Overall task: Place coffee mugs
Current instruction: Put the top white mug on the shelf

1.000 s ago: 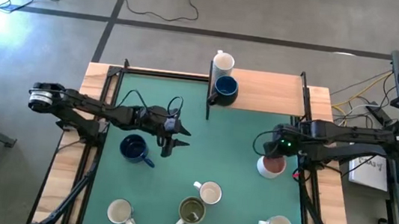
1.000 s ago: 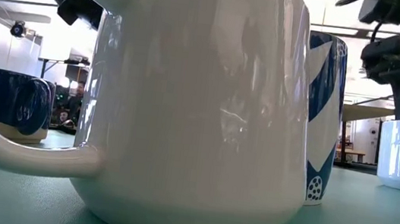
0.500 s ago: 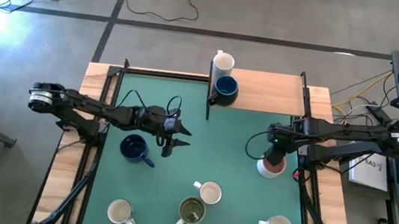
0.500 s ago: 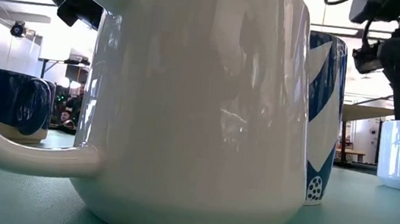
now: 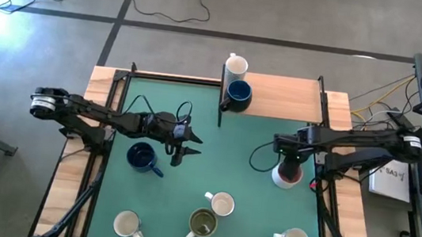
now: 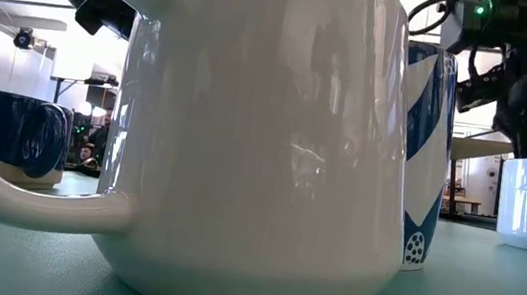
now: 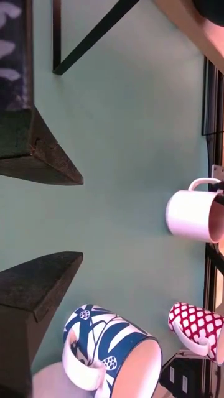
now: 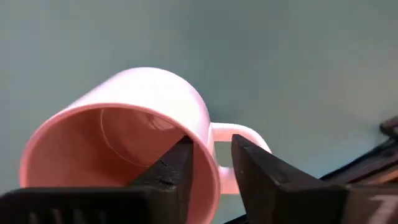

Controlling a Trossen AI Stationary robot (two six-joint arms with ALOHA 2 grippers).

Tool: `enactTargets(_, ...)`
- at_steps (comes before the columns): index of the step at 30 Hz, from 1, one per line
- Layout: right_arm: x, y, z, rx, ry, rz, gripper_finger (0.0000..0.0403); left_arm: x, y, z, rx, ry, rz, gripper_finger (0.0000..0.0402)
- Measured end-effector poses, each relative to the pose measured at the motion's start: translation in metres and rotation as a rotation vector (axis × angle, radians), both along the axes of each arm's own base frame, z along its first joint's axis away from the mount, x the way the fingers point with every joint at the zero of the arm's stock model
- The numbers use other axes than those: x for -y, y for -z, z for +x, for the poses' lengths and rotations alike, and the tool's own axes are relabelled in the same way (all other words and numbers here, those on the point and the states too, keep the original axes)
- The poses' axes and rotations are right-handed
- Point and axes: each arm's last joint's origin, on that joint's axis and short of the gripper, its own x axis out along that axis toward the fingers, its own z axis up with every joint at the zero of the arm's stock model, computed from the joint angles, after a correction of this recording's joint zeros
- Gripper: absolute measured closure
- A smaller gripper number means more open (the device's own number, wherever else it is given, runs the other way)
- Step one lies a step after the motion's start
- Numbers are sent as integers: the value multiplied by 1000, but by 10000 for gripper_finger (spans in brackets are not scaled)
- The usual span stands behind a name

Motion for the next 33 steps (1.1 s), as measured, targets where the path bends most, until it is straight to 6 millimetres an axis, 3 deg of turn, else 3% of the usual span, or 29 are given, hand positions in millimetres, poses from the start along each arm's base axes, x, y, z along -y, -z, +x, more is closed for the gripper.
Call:
enactTargets(7, 0, 7, 10, -2, -187, 2, 385, 0, 0, 0, 0, 0, 0, 233)
enactTargets(15, 3, -1, 19, 59, -395, -63, 388, 0, 0, 0, 0, -1, 1, 233)
enactTargets(20, 5, -14, 29, 96, -673, -158, 389, 0, 0, 0, 0, 0, 1, 233)
enactTargets(26, 6, -8, 45, 108, -912, -190, 390, 1, 0, 0, -2, 3, 1, 233)
enactTargets(33, 7, 3, 60, 67, -938, -176, 388, 1, 0, 0, -2, 2, 2, 233)
